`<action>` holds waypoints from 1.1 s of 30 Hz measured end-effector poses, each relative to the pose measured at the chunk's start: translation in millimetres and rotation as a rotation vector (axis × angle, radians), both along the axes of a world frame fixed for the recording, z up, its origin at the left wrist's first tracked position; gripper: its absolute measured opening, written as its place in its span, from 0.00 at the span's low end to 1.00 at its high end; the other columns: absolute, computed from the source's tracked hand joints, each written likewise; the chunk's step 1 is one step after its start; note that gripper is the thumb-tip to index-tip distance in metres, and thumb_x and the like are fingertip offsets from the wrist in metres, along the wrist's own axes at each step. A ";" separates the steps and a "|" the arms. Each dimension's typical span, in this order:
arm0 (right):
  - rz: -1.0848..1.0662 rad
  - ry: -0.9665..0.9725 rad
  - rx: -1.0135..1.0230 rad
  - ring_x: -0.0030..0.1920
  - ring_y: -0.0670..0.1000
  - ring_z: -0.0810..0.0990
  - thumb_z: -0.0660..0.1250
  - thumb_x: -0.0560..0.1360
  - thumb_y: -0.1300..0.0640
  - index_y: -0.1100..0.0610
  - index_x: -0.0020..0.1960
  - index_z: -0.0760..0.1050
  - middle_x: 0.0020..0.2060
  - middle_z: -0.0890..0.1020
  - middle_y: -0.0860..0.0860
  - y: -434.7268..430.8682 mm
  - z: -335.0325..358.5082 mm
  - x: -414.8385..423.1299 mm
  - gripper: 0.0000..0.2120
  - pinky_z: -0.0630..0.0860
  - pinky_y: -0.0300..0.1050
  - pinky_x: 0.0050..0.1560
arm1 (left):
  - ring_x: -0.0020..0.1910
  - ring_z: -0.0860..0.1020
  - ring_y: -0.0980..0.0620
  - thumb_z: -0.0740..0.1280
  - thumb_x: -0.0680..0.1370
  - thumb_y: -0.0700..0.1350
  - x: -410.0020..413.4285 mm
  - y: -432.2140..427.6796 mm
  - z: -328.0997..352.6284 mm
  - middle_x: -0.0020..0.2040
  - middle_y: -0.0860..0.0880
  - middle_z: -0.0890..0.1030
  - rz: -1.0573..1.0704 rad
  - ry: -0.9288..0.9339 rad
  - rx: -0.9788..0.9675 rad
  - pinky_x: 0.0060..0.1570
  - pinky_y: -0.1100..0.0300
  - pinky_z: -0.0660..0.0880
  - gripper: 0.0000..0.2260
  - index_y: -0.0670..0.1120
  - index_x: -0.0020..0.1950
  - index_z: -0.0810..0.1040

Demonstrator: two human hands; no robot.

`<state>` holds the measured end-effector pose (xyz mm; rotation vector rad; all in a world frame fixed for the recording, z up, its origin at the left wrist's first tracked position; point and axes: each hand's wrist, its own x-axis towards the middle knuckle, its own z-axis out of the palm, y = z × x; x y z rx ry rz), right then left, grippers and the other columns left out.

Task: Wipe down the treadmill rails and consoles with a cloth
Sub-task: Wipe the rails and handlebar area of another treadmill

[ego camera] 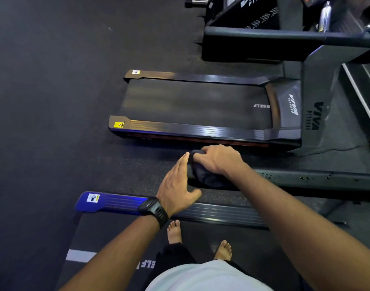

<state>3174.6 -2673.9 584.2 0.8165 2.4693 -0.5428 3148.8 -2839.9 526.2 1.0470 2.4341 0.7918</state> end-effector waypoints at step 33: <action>0.099 0.286 0.252 0.55 0.61 0.79 0.53 0.75 0.36 0.45 0.60 0.75 0.57 0.79 0.50 -22.0 -4.2 37.2 0.22 0.75 0.55 0.53 | 0.76 0.62 0.49 0.66 0.68 0.60 -2.3 -3.2 -1.4 0.78 0.47 0.62 -0.050 0.073 -0.035 0.73 0.49 0.64 0.45 0.44 0.80 0.55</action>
